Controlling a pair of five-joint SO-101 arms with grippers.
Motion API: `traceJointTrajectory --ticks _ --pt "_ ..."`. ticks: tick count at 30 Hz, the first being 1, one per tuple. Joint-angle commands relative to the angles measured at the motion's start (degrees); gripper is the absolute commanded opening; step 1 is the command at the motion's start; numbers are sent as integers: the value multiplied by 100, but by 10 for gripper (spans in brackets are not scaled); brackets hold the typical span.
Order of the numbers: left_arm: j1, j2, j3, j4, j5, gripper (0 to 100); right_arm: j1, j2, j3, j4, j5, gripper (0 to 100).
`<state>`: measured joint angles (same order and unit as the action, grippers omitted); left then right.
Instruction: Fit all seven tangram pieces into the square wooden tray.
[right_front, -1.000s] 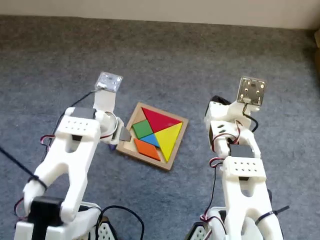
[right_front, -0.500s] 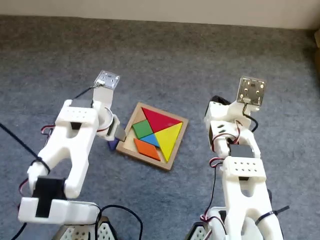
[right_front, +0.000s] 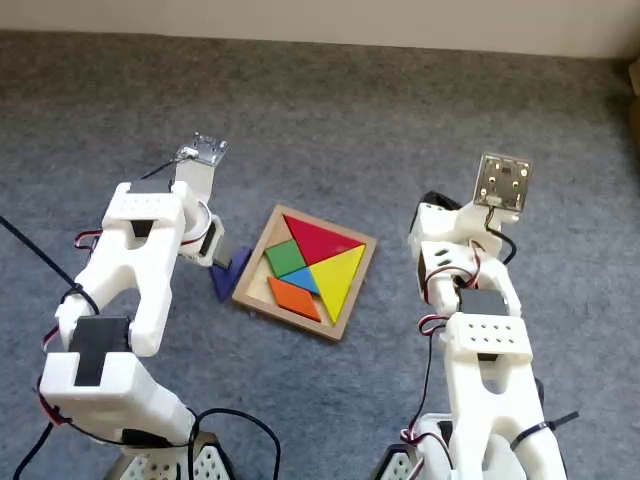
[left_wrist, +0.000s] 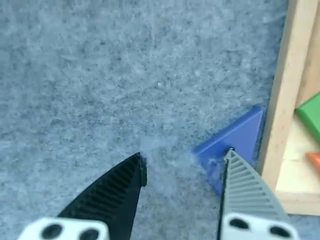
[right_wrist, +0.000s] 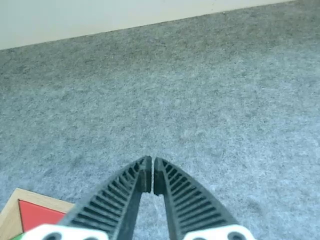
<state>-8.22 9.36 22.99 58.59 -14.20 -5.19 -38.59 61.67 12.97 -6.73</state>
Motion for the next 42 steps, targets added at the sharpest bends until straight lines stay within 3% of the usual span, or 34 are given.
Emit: traceJointTrajectory --ticks 1,10,16,24,30,42 --pt "-119 22 -435 325 -44 235 75 -215 -48 -171 79 27" --pt "154 31 -1516 1837 -53 235 75 -215 -48 -171 79 27" --pt "488 101 -1297 1811 -62 236 75 -215 -48 -171 79 27" --pt "629 110 -523 774 -88 236 75 -215 -48 -171 79 27" --pt "620 119 -391 501 -88 236 75 -215 -48 -171 79 27" --pt "629 884 -1007 1002 -70 231 75 -215 -48 -171 79 27"
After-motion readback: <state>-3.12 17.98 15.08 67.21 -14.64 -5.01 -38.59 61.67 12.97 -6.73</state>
